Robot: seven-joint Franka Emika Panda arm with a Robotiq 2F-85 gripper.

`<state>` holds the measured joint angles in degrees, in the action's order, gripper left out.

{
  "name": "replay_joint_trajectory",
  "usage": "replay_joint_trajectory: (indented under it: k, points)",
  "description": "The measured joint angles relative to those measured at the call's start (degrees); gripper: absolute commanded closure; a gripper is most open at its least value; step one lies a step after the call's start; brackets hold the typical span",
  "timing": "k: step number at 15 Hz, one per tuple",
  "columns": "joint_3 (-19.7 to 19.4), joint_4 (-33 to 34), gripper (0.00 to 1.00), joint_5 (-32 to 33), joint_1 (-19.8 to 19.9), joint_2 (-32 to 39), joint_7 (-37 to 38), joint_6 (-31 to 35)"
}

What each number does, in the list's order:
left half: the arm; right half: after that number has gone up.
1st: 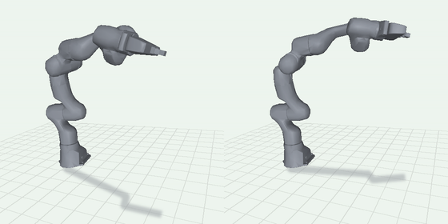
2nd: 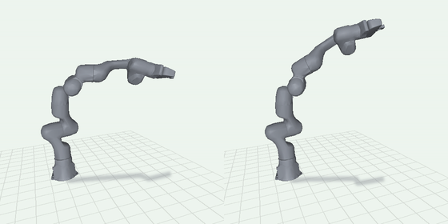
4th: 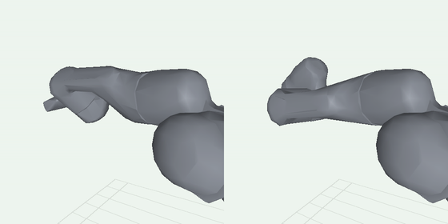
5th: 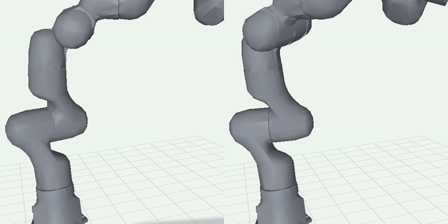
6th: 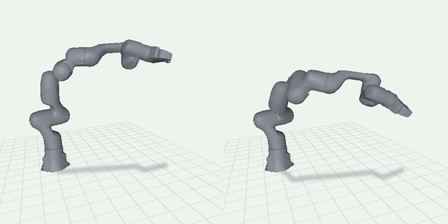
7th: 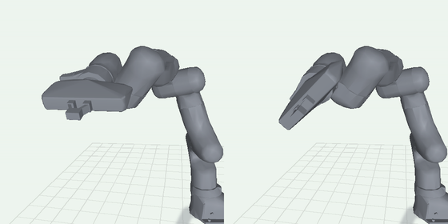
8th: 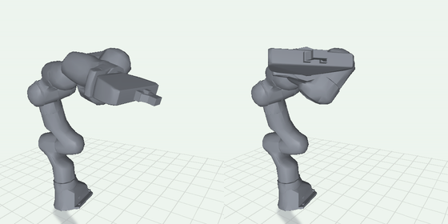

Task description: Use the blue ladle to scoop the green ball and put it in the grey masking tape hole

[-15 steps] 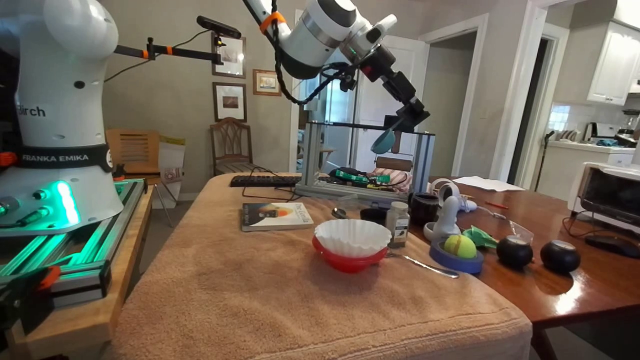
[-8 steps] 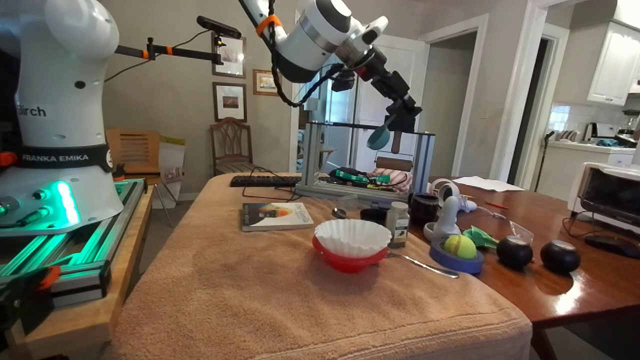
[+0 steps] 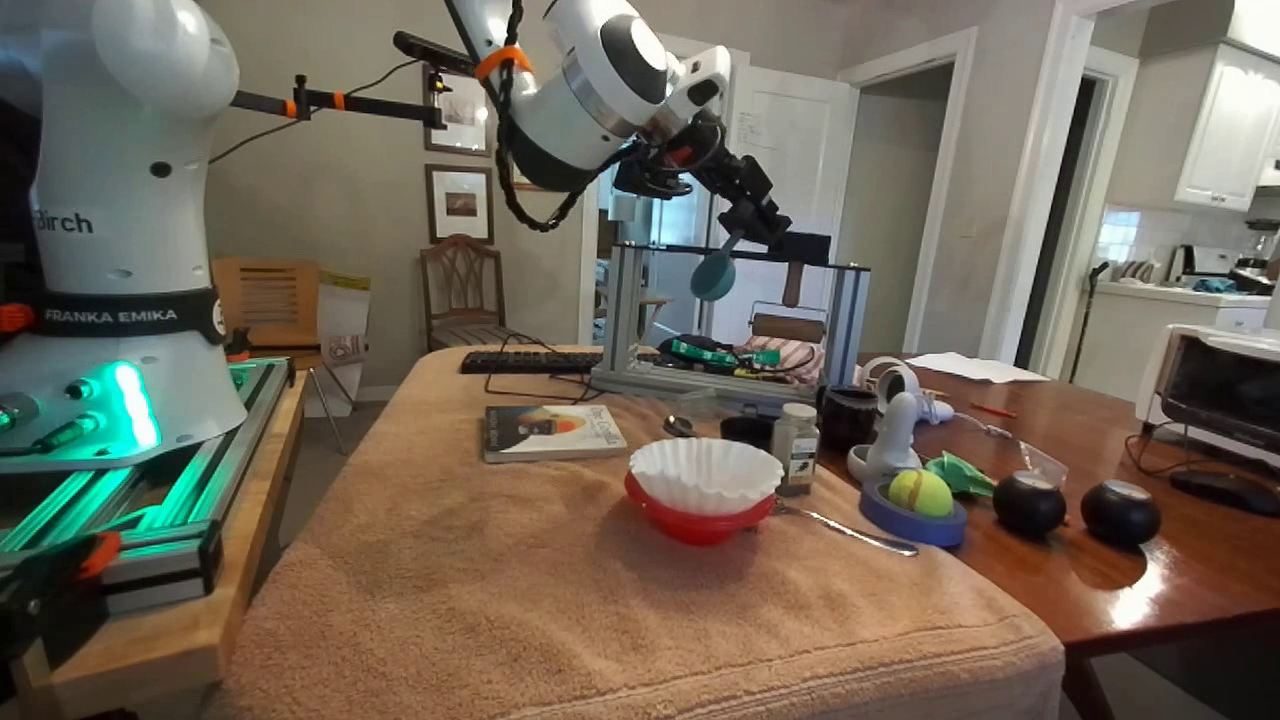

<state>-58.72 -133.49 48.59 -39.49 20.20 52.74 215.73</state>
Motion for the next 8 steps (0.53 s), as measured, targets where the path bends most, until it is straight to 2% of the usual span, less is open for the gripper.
replay_joint_trajectory:
  k: [2, 3, 5, 8]
  points:
    - [-0.1, -1.7, 0.65, 0.0, 0.2, 0.4, -3.0, 6.7]
    - [2.3, -2.3, 0.65, -0.6, 2.3, 0.1, -5.9, 8.7]
    - [11.4, -3.0, 0.65, -1.3, 10.1, -1.1, -12.1, 11.1]
    - [25.0, -3.1, 0.65, -1.0, 22.6, -1.3, -17.5, 13.6]
